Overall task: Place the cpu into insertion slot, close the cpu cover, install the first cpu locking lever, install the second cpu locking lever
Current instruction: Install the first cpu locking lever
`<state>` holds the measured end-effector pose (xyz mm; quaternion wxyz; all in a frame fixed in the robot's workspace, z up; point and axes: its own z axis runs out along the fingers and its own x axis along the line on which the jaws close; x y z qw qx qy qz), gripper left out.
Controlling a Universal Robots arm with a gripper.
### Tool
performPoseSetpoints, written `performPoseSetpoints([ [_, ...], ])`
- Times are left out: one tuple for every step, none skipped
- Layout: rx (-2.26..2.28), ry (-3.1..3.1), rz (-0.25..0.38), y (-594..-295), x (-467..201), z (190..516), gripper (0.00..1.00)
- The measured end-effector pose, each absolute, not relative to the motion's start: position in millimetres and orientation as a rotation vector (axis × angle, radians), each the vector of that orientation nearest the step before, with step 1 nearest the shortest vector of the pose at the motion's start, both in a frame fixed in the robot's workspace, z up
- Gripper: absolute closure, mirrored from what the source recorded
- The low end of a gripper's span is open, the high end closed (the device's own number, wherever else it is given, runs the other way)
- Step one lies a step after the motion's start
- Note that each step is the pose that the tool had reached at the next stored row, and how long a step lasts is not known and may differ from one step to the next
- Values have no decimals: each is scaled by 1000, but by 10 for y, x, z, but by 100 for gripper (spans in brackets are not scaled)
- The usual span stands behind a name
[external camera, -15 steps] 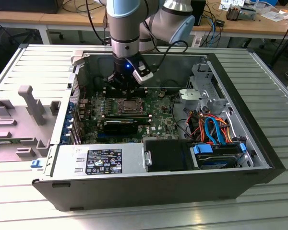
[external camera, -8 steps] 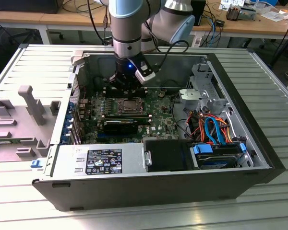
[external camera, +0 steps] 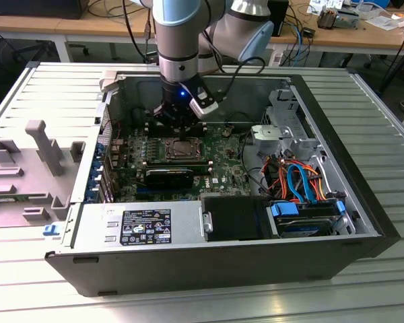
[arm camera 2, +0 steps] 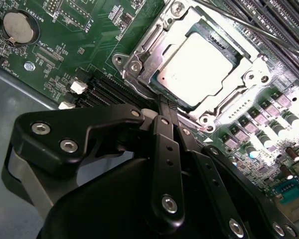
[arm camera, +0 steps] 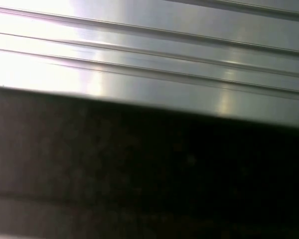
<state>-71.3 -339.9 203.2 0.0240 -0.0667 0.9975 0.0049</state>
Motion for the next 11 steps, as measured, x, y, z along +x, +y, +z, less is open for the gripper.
performPoseSetpoints([
  [-207,3087,15,-3400,-700,2032,89],
  [-207,3087,15,-3400,-679,2032,89],
  [-207,3087,15,-3400,-667,2032,89],
  [-207,3087,15,-3400,-658,2032,89],
  [-207,3087,15,-3399,-643,2031,89],
  [-207,3087,15,-3399,-630,2031,89],
  [-207,3087,15,-3399,-612,2030,89],
  [-207,3087,15,-3399,-599,2030,89],
  [-207,3087,15,-3399,-586,2030,89],
  [-207,3088,16,-3399,-570,2030,89],
  [-207,3088,15,-3399,-555,2030,89],
])
